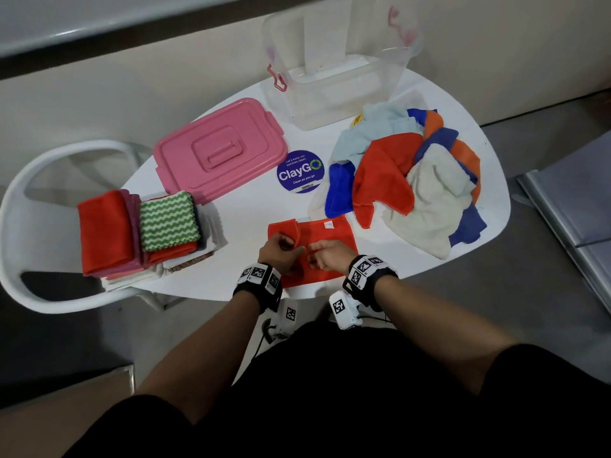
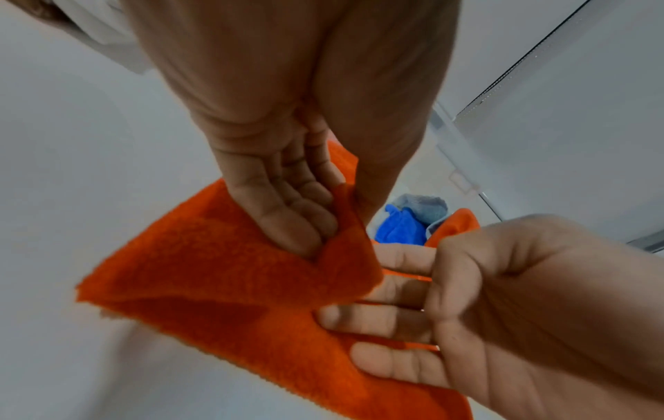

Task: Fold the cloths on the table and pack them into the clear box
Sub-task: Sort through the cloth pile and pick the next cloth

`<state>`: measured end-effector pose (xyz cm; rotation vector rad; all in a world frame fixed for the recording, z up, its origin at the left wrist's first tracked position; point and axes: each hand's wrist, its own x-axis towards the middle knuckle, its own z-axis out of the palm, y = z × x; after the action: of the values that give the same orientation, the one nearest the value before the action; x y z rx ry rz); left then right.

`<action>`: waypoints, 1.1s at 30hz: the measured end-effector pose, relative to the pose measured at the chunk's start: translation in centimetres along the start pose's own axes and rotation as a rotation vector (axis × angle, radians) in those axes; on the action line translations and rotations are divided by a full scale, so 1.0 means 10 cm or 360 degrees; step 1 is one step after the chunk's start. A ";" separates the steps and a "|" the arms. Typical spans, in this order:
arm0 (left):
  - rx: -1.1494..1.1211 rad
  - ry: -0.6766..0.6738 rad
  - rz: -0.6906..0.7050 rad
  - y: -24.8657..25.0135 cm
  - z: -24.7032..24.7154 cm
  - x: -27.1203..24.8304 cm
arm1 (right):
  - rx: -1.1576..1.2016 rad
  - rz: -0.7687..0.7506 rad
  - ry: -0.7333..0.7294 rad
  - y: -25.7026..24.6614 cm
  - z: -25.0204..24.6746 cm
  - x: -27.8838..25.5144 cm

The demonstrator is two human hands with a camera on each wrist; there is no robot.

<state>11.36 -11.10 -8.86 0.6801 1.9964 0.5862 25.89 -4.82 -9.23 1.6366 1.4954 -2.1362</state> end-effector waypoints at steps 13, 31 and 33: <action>0.1186 -0.0052 0.0416 -0.02 -0.25 0.39 | -0.0764 -0.0271 0.0440 0.10 -0.08 -0.10; 0.0230 -0.0116 -0.0158 -0.29 -0.27 0.16 | -0.1882 -0.0394 0.0257 0.37 0.33 -0.29; -0.0009 -0.0149 -0.0131 -0.21 -0.29 0.15 | -0.1943 -0.0390 0.0353 0.34 0.39 -0.26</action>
<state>7.70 -12.06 -9.72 0.6083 1.9249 0.5019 26.16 -10.66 -9.53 1.1944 2.3812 -0.6464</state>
